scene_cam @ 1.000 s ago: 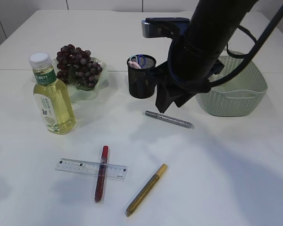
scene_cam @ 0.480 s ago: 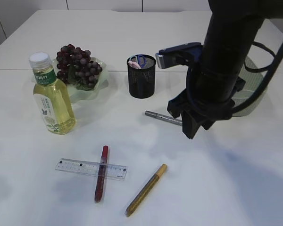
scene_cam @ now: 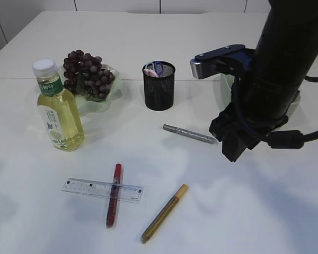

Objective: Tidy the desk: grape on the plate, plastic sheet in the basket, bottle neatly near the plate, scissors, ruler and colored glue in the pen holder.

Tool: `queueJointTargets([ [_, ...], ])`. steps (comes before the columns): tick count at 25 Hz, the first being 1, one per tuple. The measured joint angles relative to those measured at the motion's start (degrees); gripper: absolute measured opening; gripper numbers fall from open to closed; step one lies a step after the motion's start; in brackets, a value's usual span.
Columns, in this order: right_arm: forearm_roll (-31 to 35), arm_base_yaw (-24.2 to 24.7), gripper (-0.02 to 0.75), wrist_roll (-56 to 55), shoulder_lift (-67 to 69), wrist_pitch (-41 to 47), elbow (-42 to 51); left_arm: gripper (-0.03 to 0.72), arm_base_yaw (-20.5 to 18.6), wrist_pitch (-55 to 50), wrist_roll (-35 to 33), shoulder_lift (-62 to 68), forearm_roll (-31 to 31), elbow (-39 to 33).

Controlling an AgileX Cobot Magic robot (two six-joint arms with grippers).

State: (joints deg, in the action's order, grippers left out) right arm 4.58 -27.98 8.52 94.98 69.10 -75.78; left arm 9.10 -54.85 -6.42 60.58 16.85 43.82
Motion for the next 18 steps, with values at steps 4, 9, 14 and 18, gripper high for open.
queueJointTargets([
  [4,0.4,1.4,0.365,0.8,-0.3,0.2,0.7,0.415,0.0,-0.5,-3.4,0.0,0.3,0.0],
  [9,4.6,5.6,0.365,2.1,-0.3,-0.2,4.1,0.415,0.0,-1.3,-10.4,0.0,4.4,0.1],
  [14,6.4,6.8,0.365,2.5,-0.3,-0.9,5.1,0.405,3.8,-1.9,-15.2,3.0,5.0,4.0],
  [18,7.1,6.8,0.365,2.5,-0.3,-1.9,5.1,0.403,10.7,-1.9,-19.0,7.9,4.1,10.2],
])
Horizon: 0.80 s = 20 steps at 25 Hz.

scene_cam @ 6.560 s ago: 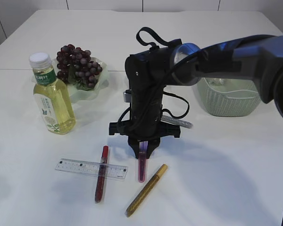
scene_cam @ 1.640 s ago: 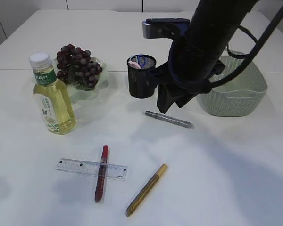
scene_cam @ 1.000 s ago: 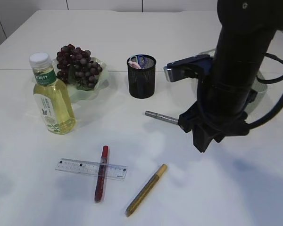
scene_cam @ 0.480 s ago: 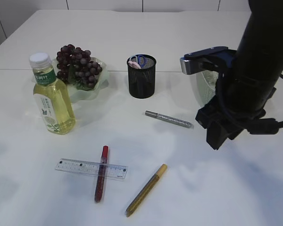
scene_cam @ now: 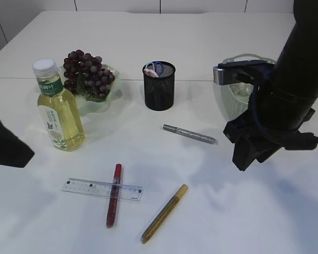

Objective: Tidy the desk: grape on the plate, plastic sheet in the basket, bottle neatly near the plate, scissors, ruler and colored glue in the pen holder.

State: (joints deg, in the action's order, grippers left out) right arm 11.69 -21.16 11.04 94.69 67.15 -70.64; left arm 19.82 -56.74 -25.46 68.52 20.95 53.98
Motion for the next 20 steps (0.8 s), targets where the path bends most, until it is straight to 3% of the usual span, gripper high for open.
queueJointTargets([
  [6,0.6,0.0,0.365,0.1,0.0,-0.7,0.0,0.399,8.9,0.6,-5.5,10.0,-7.2,7.5],
  [11,0.6,0.0,0.365,0.1,0.0,-1.3,0.0,0.398,10.9,3.1,-14.6,18.5,-8.7,9.4],
  [20,0.7,0.0,0.365,0.1,0.0,-3.1,0.0,0.397,10.9,10.2,-46.5,26.8,-6.6,9.5],
])
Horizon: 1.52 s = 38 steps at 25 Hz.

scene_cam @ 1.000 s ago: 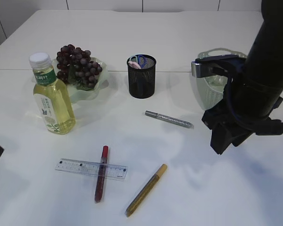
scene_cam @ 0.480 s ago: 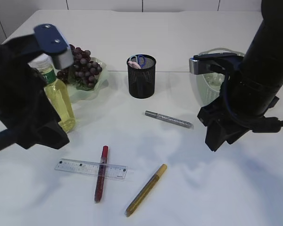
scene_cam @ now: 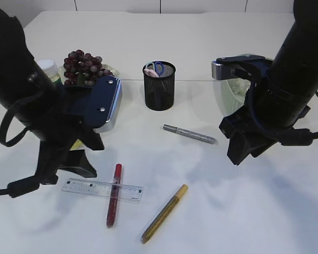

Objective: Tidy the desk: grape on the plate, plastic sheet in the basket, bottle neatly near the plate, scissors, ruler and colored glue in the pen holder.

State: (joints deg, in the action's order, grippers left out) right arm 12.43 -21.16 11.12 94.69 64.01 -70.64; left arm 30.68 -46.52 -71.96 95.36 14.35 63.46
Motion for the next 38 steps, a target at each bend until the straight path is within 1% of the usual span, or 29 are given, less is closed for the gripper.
queueJointTargets([
  [5,0.2,0.0,0.365,0.0,0.0,0.0,0.0,0.397,0.0,5.4,-13.9,2.1,8.2,0.1],
  [7,0.2,0.0,0.365,0.0,0.0,0.0,0.0,0.397,0.0,5.8,-17.5,3.4,10.8,0.1],
  [9,0.3,0.0,0.365,0.0,0.0,0.0,0.0,0.397,0.0,6.2,-19.4,4.7,11.9,0.1],
  [17,0.4,0.0,0.364,0.1,0.0,-0.3,0.0,0.4,0.0,8.4,-20.4,9.4,13.7,0.1],
  [21,0.4,0.0,0.365,0.1,0.0,-0.3,0.0,0.442,0.0,9.3,-20.4,11.7,14.6,0.1],
  [24,0.4,0.0,0.365,0.1,0.0,-0.3,0.0,0.456,0.0,9.6,-20.4,12.9,15.1,0.1],
  [38,0.4,0.0,0.364,0.2,0.0,-0.7,0.0,0.461,0.0,11.4,-20.5,13.1,15.7,0.3],
])
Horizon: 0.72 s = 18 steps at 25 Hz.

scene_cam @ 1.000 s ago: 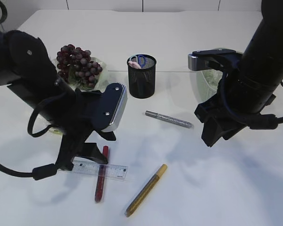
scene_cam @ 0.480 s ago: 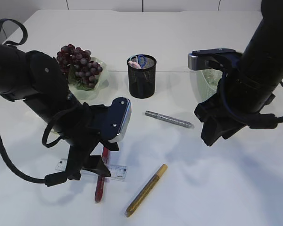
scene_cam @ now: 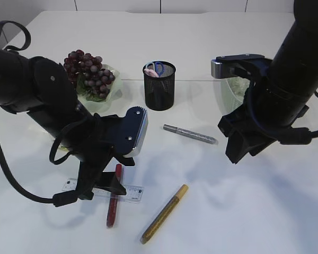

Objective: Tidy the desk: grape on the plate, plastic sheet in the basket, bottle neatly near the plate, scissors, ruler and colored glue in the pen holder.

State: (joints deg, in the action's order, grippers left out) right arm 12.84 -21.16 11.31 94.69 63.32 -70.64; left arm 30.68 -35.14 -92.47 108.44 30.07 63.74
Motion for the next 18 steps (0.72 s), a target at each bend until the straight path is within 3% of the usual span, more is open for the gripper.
queueJointTargets([
  [18,0.0,0.0,0.364,0.1,0.0,-0.6,0.0,0.464,0.0,1.0,0.0,3.2,2.0,0.0],
])
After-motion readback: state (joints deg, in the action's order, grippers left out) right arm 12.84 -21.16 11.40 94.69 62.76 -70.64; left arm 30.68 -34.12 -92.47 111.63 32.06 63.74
